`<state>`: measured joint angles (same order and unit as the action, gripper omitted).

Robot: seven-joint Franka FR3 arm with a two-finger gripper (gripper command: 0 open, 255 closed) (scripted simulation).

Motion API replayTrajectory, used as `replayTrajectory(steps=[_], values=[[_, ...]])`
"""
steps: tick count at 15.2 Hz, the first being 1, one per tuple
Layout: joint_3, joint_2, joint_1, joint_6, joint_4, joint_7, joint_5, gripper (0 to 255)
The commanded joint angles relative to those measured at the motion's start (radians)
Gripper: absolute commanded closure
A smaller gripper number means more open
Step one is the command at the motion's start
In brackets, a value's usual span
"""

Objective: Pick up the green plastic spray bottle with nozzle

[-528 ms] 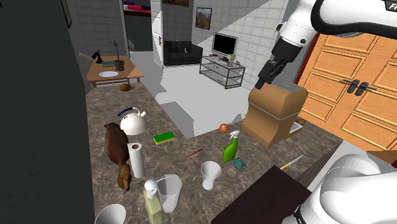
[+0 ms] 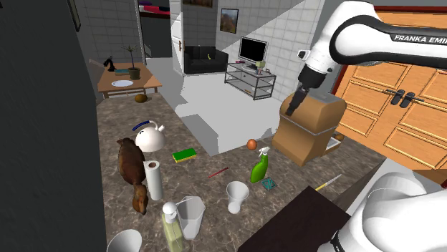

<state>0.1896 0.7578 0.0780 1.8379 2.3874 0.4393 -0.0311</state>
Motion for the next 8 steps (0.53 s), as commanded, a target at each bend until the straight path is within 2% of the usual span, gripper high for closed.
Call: replayTrajectory(steps=[1, 8], values=[[0.044, -0.024, 0.018, 0.036, 0.029, 0.097, -0.016, 0], [0.207, -0.191, 0.090, 0.187, 0.075, 0.428, -0.057, 0]])
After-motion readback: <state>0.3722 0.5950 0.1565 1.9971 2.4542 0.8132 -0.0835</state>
